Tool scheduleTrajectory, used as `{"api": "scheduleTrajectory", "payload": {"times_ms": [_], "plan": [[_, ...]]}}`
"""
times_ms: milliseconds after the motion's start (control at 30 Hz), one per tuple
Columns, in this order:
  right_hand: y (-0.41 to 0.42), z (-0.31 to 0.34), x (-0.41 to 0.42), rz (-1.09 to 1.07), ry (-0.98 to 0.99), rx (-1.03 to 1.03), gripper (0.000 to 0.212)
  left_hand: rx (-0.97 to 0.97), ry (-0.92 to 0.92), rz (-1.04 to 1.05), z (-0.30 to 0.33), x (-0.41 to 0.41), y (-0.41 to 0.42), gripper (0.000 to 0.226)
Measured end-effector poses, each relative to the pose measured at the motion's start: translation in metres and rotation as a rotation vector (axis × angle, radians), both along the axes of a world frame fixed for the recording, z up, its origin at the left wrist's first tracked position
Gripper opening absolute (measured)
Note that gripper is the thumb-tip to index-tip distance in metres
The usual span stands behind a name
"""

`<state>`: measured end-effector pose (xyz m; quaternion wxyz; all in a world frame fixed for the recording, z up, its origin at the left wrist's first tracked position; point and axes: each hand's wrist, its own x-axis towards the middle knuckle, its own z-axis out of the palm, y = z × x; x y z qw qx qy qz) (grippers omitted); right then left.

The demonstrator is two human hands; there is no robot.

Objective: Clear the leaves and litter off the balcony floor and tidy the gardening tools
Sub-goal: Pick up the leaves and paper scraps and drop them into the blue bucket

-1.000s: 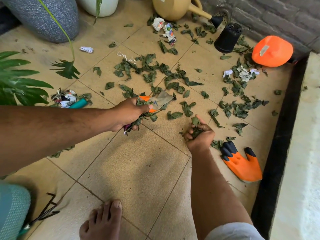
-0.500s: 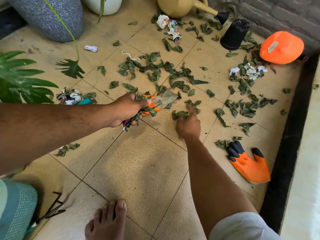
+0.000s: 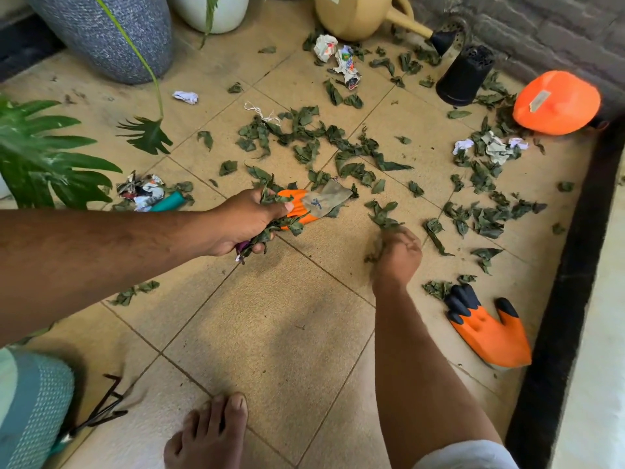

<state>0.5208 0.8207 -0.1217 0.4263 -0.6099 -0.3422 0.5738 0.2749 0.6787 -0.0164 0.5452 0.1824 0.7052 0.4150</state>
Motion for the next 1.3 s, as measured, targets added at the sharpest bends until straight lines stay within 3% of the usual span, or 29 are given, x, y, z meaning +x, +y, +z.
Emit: {"api": "scheduleTrajectory", "payload": {"times_ms": [100,233,500,600,667,867,1000,1133,1233,1300], "plan": [[0.018,0.002,0.017,-0.091,0.091,-0.053,0.052,-0.007,0.008,-0.004,0.002,-0.001,-0.001,0.038],[0.027,0.008,0.023,-0.031,0.018,-0.026,0.027,-0.026,0.032,0.005,0.005,-0.003,-0.003,0.039],[0.022,0.01,0.01,0.191,-0.057,-0.058,0.013,-0.051,0.052,0.002,0.006,-0.009,-0.01,0.037],[0.03,-0.001,0.012,0.202,-0.125,-0.087,0.036,-0.057,0.056,0.0,0.007,-0.011,-0.01,0.037],[0.035,-0.005,0.015,0.202,-0.22,-0.086,0.038,-0.058,0.061,-0.003,0.006,-0.012,-0.011,0.037],[0.047,0.007,-0.004,0.403,-0.846,0.141,0.037,-0.071,0.055,0.028,0.008,-0.018,-0.017,0.034],[0.049,0.003,-0.008,0.491,-0.963,0.209,0.04,-0.06,0.048,0.041,0.01,-0.019,-0.02,0.032],[0.039,-0.007,-0.002,0.514,-1.066,0.3,0.012,-0.059,0.03,0.029,0.01,-0.022,-0.023,0.034],[0.024,-0.013,0.005,0.474,-0.975,0.3,0.016,-0.048,0.03,0.04,0.008,-0.02,-0.023,0.038],[0.019,-0.01,0.01,0.253,-0.575,0.132,0.024,-0.07,0.056,0.013,0.011,-0.016,-0.021,0.038]]}}
